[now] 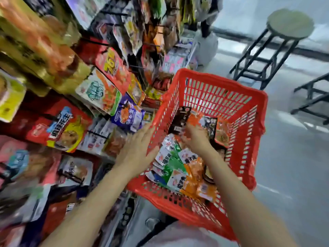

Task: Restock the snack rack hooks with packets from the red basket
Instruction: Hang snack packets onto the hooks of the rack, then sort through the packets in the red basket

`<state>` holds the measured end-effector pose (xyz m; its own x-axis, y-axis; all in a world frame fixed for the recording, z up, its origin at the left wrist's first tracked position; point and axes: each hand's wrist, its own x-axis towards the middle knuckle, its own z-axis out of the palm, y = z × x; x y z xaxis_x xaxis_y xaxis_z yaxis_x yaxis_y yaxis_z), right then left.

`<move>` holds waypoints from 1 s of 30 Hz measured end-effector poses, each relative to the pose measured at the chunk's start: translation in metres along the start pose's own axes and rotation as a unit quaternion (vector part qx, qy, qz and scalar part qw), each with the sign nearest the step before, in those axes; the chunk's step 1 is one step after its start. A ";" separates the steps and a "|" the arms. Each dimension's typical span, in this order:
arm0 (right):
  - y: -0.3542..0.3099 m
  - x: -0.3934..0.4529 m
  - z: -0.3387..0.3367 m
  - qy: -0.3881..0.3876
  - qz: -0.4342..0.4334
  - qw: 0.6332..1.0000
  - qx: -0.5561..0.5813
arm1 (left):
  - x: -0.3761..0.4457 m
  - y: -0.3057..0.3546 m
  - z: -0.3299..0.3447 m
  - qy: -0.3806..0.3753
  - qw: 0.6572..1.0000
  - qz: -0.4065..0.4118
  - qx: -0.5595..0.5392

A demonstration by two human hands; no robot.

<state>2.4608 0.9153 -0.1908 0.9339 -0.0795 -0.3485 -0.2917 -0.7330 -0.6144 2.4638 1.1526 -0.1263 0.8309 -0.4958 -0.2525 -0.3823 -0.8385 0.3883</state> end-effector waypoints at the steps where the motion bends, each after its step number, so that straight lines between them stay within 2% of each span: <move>1: 0.006 0.004 0.010 -0.019 0.019 1.000 0.007 | -0.002 -0.002 0.007 -0.012 1.000 -0.005 0.000; 5: 0.012 0.009 0.048 -0.083 0.066 0.994 -0.006 | -0.018 -0.004 0.012 -0.002 1.000 -0.008 -0.019; 8: 0.003 0.007 0.066 -0.077 0.061 0.995 -0.027 | -0.031 -0.010 0.014 -0.020 0.999 -0.025 -0.023; 13: -0.002 -0.007 0.092 -0.150 0.085 0.975 -0.143 | -0.046 -0.012 0.018 -0.038 0.997 -0.056 -0.047; 17: 0.007 -0.012 0.106 -0.136 0.078 0.974 -0.161 | -0.053 -0.016 0.023 -0.015 0.995 -0.060 -0.076; 23: 0.011 -0.003 0.081 -0.047 0.043 0.997 -0.038 | -0.052 -0.021 0.030 0.005 0.993 -0.063 -0.103; 27: 0.013 -0.004 0.085 -0.037 0.051 0.997 -0.036 | -0.052 -0.022 0.032 0.013 0.991 -0.065 -0.113; 30: 0.014 -0.005 0.089 -0.049 0.099 0.993 -0.033 | -0.052 -0.022 0.033 0.011 0.990 -0.073 -0.120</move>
<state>2.4337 0.9658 -0.2606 0.8342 -0.1620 -0.5271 -0.4501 -0.7523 -0.4811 2.4157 1.1894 -0.1510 0.8801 -0.3661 -0.3024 -0.1533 -0.8218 0.5488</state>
